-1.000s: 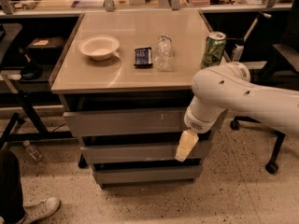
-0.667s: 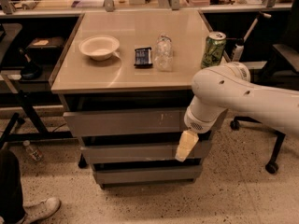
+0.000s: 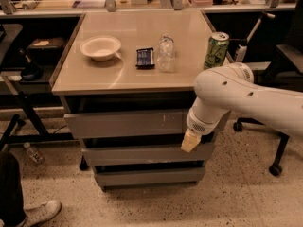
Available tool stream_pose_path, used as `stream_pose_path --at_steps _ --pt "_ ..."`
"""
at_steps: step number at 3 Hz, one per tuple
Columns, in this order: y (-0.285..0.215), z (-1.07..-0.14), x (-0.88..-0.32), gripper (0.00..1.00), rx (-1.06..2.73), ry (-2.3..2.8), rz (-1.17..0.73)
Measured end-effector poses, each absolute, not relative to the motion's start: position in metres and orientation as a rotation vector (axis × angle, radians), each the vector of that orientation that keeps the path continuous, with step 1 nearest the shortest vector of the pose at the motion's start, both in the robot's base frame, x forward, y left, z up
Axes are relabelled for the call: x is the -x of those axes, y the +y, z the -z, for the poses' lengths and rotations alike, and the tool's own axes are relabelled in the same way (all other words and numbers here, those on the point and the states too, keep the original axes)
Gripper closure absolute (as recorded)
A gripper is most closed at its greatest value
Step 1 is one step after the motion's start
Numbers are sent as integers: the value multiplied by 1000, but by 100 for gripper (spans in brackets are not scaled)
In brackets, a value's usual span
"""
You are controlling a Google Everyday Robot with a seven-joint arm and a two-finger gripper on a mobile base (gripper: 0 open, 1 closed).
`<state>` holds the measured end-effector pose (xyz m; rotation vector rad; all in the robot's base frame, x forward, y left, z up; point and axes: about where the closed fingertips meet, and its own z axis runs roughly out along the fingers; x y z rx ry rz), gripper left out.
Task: Close top drawer
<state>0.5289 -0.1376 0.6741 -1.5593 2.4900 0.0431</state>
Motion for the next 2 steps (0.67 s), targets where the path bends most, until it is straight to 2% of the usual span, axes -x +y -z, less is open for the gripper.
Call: stream_pose_path --at_steps 2 --pt "-138 -674 -529 89 1560 2490 -43"
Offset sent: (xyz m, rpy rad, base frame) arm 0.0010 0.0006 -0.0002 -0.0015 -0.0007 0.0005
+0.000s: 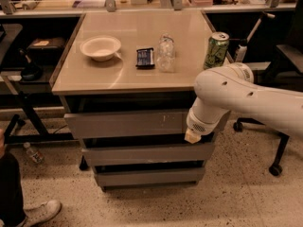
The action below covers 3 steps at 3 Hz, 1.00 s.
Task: Close top drawer
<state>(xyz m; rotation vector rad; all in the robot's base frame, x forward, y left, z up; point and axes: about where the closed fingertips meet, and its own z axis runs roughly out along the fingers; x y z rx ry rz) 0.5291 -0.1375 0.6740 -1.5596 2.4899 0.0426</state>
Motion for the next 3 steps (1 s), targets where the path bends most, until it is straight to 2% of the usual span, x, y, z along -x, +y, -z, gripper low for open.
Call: stream_pose_path --at_steps 1,3 --pt "-132 -674 -546 100 1566 2477 -2" --pt "-115 -674 -582 100 1594 2438 35"
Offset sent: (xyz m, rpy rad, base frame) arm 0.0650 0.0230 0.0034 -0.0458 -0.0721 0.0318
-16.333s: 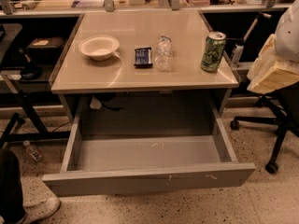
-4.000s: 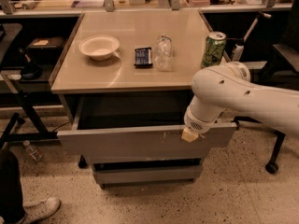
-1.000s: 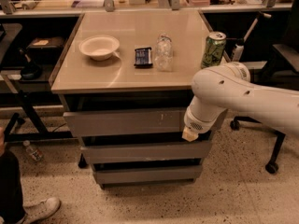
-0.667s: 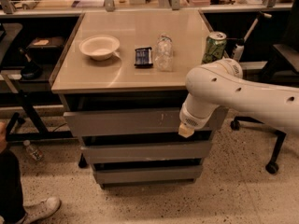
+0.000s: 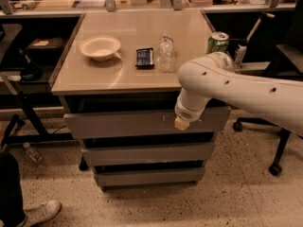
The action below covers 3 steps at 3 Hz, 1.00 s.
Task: Close top drawer
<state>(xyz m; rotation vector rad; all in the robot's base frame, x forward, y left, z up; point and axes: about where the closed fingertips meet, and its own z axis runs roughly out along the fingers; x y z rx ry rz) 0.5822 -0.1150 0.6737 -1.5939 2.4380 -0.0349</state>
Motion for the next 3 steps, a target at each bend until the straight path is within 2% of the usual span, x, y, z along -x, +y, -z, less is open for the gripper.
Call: stream_pose_path --at_steps 1,3 --pt "-115 -674 -582 81 1594 2438 35" --pt "-115 -674 -582 34 1594 2438 35"
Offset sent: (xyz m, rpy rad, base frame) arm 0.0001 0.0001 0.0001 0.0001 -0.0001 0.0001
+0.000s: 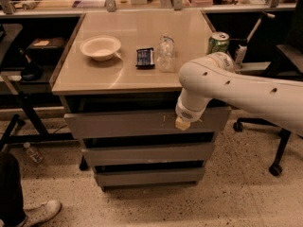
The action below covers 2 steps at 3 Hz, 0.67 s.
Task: Close top drawer
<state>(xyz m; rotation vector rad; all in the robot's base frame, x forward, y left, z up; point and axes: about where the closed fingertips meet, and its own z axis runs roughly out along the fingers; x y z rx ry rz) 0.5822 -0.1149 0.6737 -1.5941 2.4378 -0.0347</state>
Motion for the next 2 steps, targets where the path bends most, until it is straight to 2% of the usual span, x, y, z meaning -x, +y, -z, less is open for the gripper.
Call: stream_pose_path --at_steps 1,2 --pt "-115 -674 -582 11 1594 2438 35" --pt "-115 -674 -582 0 1594 2438 35"
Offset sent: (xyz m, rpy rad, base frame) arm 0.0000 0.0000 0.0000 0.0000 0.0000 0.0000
